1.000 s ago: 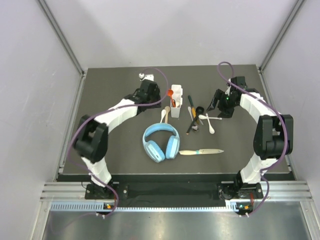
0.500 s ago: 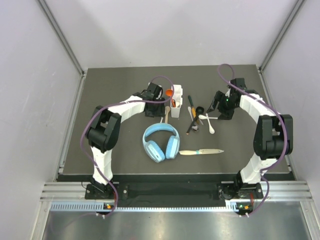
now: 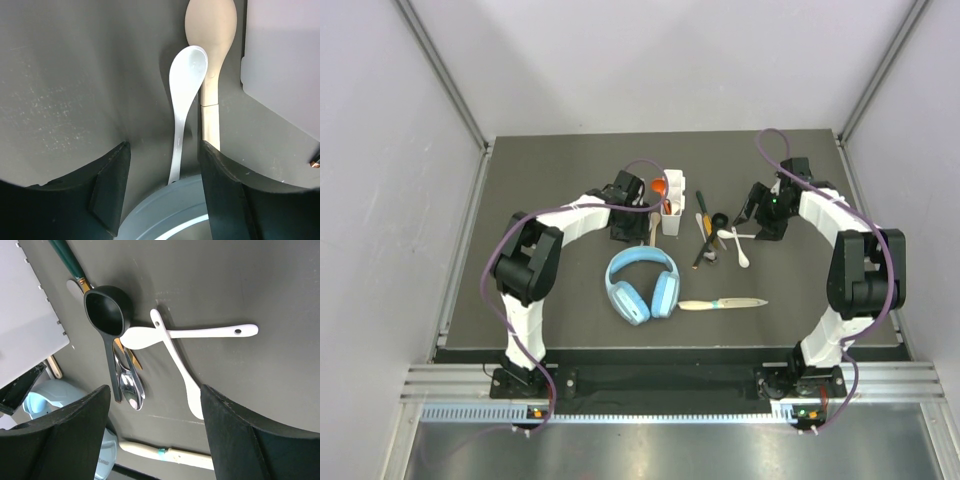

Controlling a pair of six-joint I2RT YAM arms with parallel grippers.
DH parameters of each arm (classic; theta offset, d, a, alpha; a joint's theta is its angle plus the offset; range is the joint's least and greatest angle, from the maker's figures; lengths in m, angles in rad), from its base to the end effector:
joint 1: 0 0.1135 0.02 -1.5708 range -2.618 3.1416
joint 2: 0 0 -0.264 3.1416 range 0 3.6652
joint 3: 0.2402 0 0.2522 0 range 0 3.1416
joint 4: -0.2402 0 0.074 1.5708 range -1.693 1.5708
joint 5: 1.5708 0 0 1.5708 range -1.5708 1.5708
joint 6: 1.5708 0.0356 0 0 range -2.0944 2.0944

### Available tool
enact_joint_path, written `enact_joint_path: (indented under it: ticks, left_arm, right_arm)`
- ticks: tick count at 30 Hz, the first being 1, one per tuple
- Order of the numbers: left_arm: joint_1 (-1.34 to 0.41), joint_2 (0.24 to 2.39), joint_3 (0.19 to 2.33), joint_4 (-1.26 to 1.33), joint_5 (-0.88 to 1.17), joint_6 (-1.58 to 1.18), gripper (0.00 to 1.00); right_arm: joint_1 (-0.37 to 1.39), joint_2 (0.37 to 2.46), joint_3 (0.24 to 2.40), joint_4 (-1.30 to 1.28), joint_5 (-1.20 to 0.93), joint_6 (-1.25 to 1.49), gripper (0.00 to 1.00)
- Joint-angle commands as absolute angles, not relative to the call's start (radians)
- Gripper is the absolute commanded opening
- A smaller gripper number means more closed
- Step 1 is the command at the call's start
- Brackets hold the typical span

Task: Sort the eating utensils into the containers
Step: Pick up the spoon from the center of the board.

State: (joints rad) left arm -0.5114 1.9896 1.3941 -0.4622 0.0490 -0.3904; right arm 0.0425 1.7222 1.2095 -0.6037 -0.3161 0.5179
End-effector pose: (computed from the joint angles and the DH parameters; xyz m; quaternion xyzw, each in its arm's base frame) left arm 0.3633 -0.2059 0.1715 0.0647 0.9648 -0.1319 0.2180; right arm 0.3493 0.0259 0.2097 0.1921 0.9435 0.2089 0.1714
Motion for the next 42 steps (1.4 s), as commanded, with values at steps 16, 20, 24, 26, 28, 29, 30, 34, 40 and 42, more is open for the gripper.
enact_joint_path:
  ticks: [16,20,24,26,28,29,30,34,40,42]
  left_arm:
    - [-0.564,2.204,1.618,-0.632,-0.074,-0.374,0.4]
    - [-0.566,2.181,1.568,-0.643,-0.097,-0.382,0.22]
    - [-0.566,2.135,1.491,-0.615,-0.087,-0.382,0.07]
    - [-0.566,2.117,1.474,-0.607,-0.08,-0.382,0.0]
    - [-0.563,2.102,1.467,-0.603,-0.077,-0.38,0.0]
    - [-0.564,2.095,1.46,-0.6,-0.074,-0.376,0.0]
    - [-0.561,2.082,1.457,-0.597,-0.075,-0.374,0.0]
    - [-0.551,2.031,1.43,-0.574,-0.094,-0.371,0.0]
    - [-0.512,1.99,1.419,-0.561,-0.146,-0.368,0.0]
    - [-0.493,1.985,1.427,-0.569,-0.147,-0.368,0.0]
  right_arm:
    - [0.028,1.698,1.206,-0.591,-0.319,0.502,0.73]
    - [0.021,1.703,1.201,-0.588,-0.319,0.497,0.73]
    - [0.02,1.709,1.198,-0.583,-0.324,0.495,0.73]
    - [0.021,1.713,1.201,-0.583,-0.327,0.495,0.73]
    - [0.02,1.715,1.204,-0.584,-0.33,0.497,0.73]
    - [0.021,1.715,1.204,-0.584,-0.33,0.495,0.73]
    - [0.02,1.715,1.206,-0.586,-0.331,0.494,0.73]
    - [0.02,1.715,1.209,-0.589,-0.33,0.492,0.73]
    - [0.021,1.715,1.203,-0.589,-0.333,0.492,0.73]
    - [0.02,1.713,1.204,-0.589,-0.336,0.494,0.73]
